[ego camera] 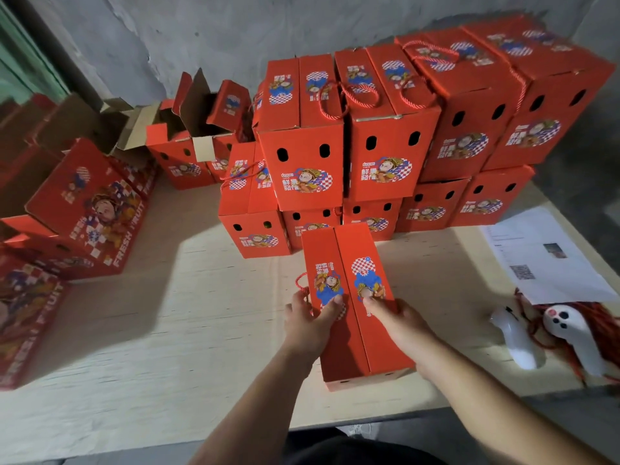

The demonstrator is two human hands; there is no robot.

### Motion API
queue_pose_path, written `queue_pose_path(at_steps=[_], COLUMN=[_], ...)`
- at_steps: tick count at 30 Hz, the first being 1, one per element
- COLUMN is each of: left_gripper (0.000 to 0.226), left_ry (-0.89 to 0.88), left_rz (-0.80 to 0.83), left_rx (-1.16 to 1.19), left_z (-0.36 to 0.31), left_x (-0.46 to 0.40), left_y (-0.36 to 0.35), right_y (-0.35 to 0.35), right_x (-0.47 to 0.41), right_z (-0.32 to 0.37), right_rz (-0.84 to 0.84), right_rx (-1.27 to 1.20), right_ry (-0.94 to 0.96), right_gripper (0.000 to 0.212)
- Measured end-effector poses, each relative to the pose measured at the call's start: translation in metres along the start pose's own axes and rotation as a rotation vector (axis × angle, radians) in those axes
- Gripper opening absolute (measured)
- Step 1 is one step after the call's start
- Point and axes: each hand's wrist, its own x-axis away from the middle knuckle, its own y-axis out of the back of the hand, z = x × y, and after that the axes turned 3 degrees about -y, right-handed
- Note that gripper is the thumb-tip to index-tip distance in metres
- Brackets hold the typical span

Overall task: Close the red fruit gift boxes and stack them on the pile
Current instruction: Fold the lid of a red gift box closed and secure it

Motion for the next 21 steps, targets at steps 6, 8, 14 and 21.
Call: queue_pose_path(at_steps=[6, 8, 14, 21], left_gripper=[0.033, 0.036, 0.019, 0.023], left_ry=[-0.103, -0.186, -0.436, -0.467], left_rz=[-0.185, -0.131, 0.176, 0.011], left_rx=[0.024, 0.124, 0.231, 0.063], left_z=[-0.015, -0.037, -0.103, -0.1], left_x=[0.011, 0.018, 0.04, 0.038], left_y=[0.004, 0.011, 0.005, 0.032], right_y=[-0.001, 0.009, -0.012, -0.031], right_x=[-0.002, 0.001, 0.035, 0.056], right_z=[-0.01, 0.0, 0.076, 0.13], right_rz=[-0.238, -0.281, 0.365, 0.374], right_rx=[-0.24, -0.431, -0.423, -0.294], right_ry=[0.272, 0.336, 0.468, 0.401], right_gripper=[0.016, 0.02, 0.048, 0.019])
